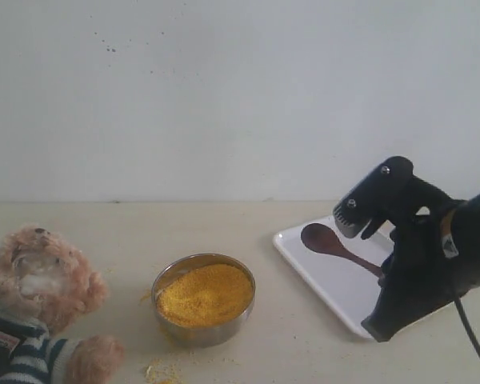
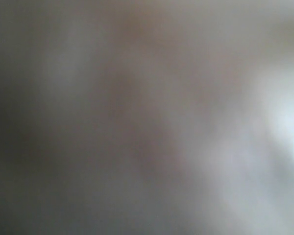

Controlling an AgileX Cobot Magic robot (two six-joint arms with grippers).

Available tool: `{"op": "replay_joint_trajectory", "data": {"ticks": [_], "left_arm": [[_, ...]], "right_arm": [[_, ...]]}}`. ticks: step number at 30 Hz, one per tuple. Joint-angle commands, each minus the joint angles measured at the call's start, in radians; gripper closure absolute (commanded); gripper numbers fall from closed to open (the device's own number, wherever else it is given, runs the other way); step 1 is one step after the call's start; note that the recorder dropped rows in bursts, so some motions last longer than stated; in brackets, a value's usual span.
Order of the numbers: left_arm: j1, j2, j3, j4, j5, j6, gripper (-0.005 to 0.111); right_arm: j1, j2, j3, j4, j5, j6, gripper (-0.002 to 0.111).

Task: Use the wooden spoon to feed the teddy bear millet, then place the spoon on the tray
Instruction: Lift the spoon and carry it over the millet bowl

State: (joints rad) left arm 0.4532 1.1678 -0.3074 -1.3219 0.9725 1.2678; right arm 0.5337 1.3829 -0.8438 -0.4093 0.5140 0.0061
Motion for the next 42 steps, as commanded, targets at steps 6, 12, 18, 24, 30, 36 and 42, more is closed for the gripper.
{"op": "replay_joint_trajectory", "data": {"ticks": [6,12,18,24,30,36,42], "left_arm": [[0.001,-0.007,0.002,-0.023,0.009,0.005,0.103],[0.001,-0.007,0.002,-0.023,0.009,0.005,0.103],[0.001,-0.007,0.002,-0.023,0.009,0.005,0.103],[0.001,-0.007,0.002,-0.023,0.009,0.005,0.103],[0.001,-0.007,0.002,-0.023,0.009,0.005,0.103],[0.001,-0.007,0.002,-0.023,0.009,0.005,0.103],[0.001,-0.007,0.002,-0.023,0.009,0.005,0.103]], "right_arm": [[0.288,0.033,-0.210,-0.368,0.345,0.021,0.108],[0.401,0.219,-0.325,-0.507,0.492,-0.006,0.108],[0.500,0.444,-0.460,-0.617,0.569,-0.025,0.108],[0.512,0.512,-0.466,-0.635,0.563,-0.038,0.108],[0.512,0.550,-0.466,-0.633,0.551,-0.042,0.108],[0.512,0.564,-0.466,-0.617,0.514,-0.042,0.108],[0.512,0.563,-0.466,-0.578,0.488,0.013,0.108]]}}
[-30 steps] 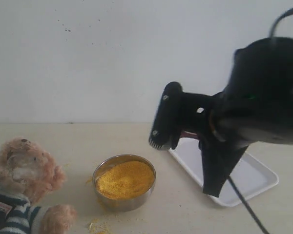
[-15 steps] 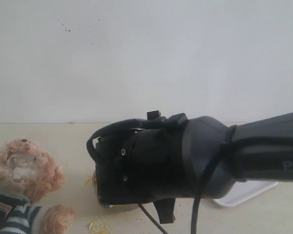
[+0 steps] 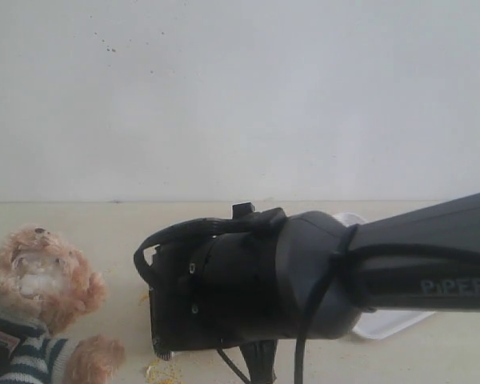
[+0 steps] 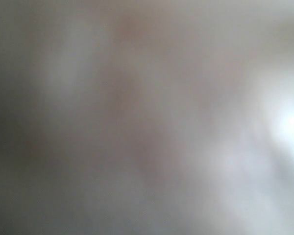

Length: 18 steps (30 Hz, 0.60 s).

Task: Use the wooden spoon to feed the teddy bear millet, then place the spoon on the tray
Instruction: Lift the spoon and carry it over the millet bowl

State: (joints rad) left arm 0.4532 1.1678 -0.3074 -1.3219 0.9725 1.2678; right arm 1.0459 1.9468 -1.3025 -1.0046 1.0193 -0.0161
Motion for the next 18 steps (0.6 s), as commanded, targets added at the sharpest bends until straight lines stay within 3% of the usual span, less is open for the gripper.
{"op": "replay_joint_trajectory", "data": {"ticks": [1,10,18], "left_arm": [[0.001,-0.007,0.002,-0.023,0.009,0.005,0.103],[0.001,-0.007,0.002,-0.023,0.009,0.005,0.103],[0.001,-0.007,0.002,-0.023,0.009,0.005,0.103]], "right_arm": [[0.000,-0.001,-0.016,0.031,-0.017,0.039,0.108],[-0.064,-0.003,-0.105,0.257,0.006,0.047,0.108],[-0.070,-0.001,-0.105,0.243,-0.009,0.028,0.108]]}}
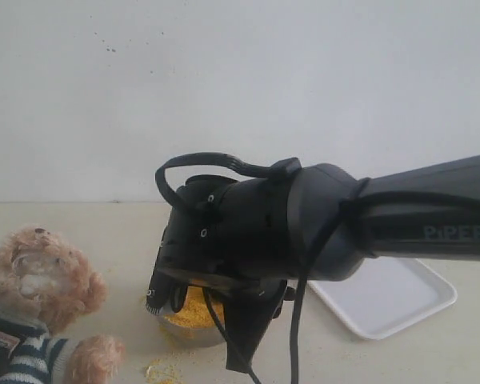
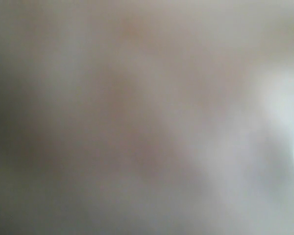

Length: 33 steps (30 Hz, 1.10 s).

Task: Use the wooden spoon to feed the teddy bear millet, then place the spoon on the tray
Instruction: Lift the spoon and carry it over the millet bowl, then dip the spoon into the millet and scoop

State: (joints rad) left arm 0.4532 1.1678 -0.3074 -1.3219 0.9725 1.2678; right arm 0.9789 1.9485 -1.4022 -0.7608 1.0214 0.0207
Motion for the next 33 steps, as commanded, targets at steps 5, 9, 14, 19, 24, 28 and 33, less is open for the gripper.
{"op": "replay_joint_trajectory", "data": {"ticks": [5,9,14,19,24,28,33], "left_arm": [[0.001,-0.007,0.002,-0.023,0.009,0.005,0.103],[0.001,-0.007,0.002,-0.023,0.009,0.005,0.103],[0.001,-0.007,0.002,-0.023,0.009,0.005,0.103],[0.001,-0.007,0.002,-0.023,0.009,0.005,0.103],[0.001,-0.007,0.002,-0.023,0.009,0.005,0.103],[0.001,-0.007,0.002,-0.023,0.009,0.005,0.103],[0.001,-0.007,0.002,-0.023,0.009,0.005,0.103]], "right_arm": [[-0.003,-0.003,-0.005,0.064,-0.036,-0.009,0.108],[-0.003,-0.003,-0.005,0.097,-0.065,-0.009,0.108],[-0.005,-0.003,-0.007,0.133,-0.080,0.000,0.108],[-0.026,-0.008,-0.007,0.177,-0.081,0.034,0.108],[-0.070,-0.022,-0.007,0.252,-0.099,0.043,0.108],[-0.111,-0.030,-0.007,0.312,-0.124,0.052,0.108],[-0.154,-0.032,-0.007,0.453,-0.142,0.025,0.108]]}}
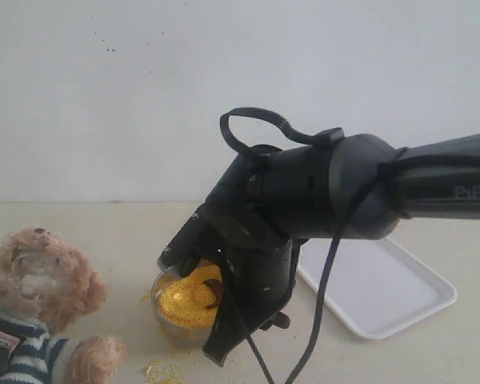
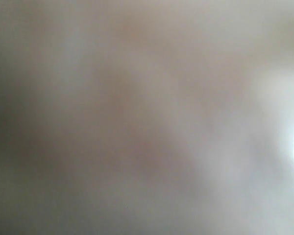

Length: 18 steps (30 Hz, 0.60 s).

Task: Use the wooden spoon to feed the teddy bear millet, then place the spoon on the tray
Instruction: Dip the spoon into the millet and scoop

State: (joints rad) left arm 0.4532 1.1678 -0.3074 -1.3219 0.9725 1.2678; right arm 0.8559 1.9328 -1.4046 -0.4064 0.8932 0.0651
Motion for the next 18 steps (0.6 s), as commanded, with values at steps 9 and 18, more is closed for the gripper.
{"op": "replay_joint_trajectory", "data": {"ticks": [9,18], "left_arm": [[0.001,-0.007,0.002,-0.023,0.009,0.005,0.103],[0.001,-0.007,0.002,-0.023,0.009,0.005,0.103]], "right_arm": [[-0.071,-0.063,-0.004,0.208,-0.051,-0.065,0.108],[-0.111,-0.097,-0.004,0.352,0.002,-0.137,0.108]]}}
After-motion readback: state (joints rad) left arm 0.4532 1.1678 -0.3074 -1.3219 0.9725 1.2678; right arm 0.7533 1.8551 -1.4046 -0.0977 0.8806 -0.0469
